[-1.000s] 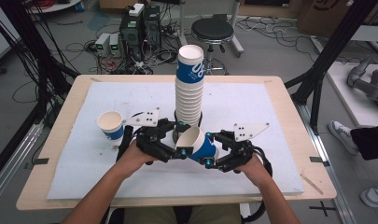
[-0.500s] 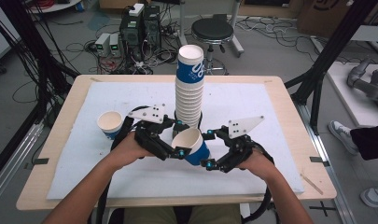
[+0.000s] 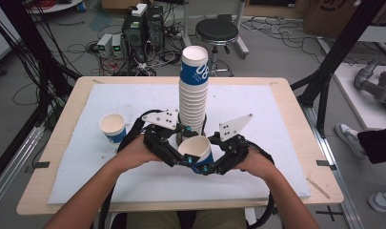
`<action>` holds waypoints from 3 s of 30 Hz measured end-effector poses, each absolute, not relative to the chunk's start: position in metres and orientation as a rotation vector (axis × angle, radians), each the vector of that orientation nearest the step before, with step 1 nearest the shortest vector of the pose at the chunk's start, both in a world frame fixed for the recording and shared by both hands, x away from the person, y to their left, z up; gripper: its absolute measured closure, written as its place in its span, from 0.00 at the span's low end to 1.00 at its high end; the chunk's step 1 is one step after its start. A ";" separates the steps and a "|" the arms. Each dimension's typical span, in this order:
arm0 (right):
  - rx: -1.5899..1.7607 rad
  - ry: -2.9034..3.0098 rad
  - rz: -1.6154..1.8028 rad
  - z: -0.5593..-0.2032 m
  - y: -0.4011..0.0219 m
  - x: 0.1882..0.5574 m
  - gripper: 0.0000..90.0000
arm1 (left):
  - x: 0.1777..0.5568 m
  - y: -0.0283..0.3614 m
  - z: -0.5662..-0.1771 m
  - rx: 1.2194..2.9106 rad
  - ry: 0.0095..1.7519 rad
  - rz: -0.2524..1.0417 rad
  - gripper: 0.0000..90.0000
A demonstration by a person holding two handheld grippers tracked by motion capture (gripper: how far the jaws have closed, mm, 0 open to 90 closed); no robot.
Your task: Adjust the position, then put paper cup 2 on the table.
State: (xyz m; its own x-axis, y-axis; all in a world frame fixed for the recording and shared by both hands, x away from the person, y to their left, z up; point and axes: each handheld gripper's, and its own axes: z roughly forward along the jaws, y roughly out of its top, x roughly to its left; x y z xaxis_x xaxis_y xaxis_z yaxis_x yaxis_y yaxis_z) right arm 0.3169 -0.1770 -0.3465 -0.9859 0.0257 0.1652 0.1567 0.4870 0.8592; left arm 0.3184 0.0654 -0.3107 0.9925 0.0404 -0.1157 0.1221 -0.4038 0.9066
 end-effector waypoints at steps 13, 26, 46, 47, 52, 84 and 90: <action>-0.265 -2.602 -1.646 -0.351 -0.201 0.318 0.29 | 0.310 0.102 -0.325 1.746 0.267 0.053 0.19; -0.519 -2.667 -1.827 -0.347 -0.255 0.316 0.29 | 0.302 0.174 -0.361 1.626 0.557 0.330 0.19; -0.753 -2.704 -1.953 -0.346 -0.287 0.319 0.29 | 0.293 0.198 -0.370 1.612 0.591 0.403 0.19; -0.768 -2.710 -1.963 -0.346 -0.288 0.320 0.29 | 0.293 0.200 -0.371 1.608 0.597 0.411 0.19; -0.893 -2.723 -1.983 -0.351 -0.293 0.328 0.29 | 0.295 0.209 -0.379 1.593 0.627 0.424 0.19; -1.494 -2.641 -1.930 -0.403 -0.299 0.389 0.28 | 0.293 0.210 -0.387 1.585 0.663 0.446 0.19; -1.609 -2.679 -1.807 -0.422 -0.293 0.398 0.28 | 0.293 0.210 -0.390 1.587 0.667 0.441 0.19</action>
